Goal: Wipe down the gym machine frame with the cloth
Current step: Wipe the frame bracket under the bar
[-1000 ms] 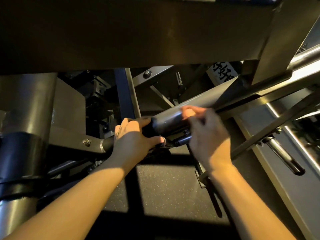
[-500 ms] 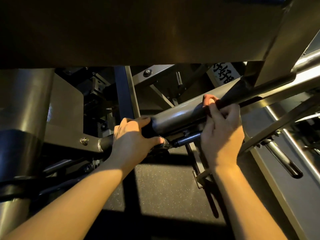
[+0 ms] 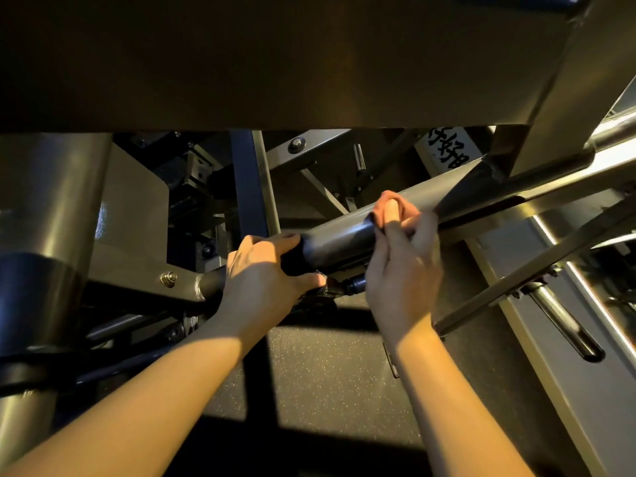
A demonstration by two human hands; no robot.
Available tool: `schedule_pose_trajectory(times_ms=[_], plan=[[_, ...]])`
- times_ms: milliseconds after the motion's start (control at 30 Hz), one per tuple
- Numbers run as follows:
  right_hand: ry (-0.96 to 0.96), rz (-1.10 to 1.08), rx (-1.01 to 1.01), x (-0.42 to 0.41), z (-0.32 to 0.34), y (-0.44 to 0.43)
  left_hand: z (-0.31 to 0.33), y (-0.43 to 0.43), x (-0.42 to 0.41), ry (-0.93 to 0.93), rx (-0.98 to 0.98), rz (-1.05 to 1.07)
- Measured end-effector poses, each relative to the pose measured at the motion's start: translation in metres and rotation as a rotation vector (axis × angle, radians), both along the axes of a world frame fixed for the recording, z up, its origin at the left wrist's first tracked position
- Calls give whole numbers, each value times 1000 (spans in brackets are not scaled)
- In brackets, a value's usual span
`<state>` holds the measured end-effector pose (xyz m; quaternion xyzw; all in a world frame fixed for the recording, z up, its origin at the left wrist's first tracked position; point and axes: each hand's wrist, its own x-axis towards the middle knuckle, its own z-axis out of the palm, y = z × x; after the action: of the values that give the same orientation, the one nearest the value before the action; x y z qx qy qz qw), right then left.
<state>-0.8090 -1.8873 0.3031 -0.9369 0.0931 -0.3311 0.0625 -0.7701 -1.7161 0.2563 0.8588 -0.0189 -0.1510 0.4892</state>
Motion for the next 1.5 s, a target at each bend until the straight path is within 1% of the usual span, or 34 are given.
schedule_pose_trajectory(times_ms=[100,167,200,267,367,433,500,567,633,667,700,733,767,833,867,933,1000,1100,1167,1233,1333,1433,1500], plan=[[122,170,-2,-8,-11,7,-2,-2,0,8,-2,22],[203,249,-48,-10,-11,1,-2,-4,0,14,-11,26],[210,266,-81,-10,-8,-2,-2,-4,0,13,-15,26],[143,208,-98,-6,-1,-9,-1,-2,-1,13,-34,13],[-68,3,67,6,9,-9,3,1,-4,4,-72,5],[-58,-44,101,11,3,3,4,0,-3,2,-95,18],[20,8,33,10,-7,21,5,-1,-2,-3,-97,8],[133,176,-93,5,-17,40,4,-1,-2,-26,-113,-11],[277,335,-128,1,-17,43,4,-1,-2,-29,-132,-17],[307,366,-151,2,-13,37,5,0,-3,-16,-140,-14],[289,349,-192,2,-8,28,6,0,-3,3,-145,-8],[234,284,-228,4,-1,16,9,-1,-4,16,-155,0],[157,177,-216,6,6,6,11,-3,-7,21,-176,13],[16,-13,-72,11,19,-3,7,-6,-20,-8,-224,116],[-9,-55,-21,13,20,1,1,-7,-29,-22,-246,200],[20,-75,-25,15,17,15,-12,-10,-45,-24,-284,373],[85,-40,-68,16,12,31,-26,-11,-57,11,-264,529],[178,31,-118,15,-4,49,-37,-11,-66,69,-231,667],[240,119,-152,10,-19,63,-41,-11,-68,40,-236,680],[257,189,-145,6,-32,71,-42,-8,-65,34,-243,688],[241,253,-90,7,-39,66,-43,-4,-63,52,-278,675],[218,348,-98,4,-35,50,-44,1,-66,59,-273,634],[152,318,-127,4,-30,39,-49,6,-67,68,-285,620]])
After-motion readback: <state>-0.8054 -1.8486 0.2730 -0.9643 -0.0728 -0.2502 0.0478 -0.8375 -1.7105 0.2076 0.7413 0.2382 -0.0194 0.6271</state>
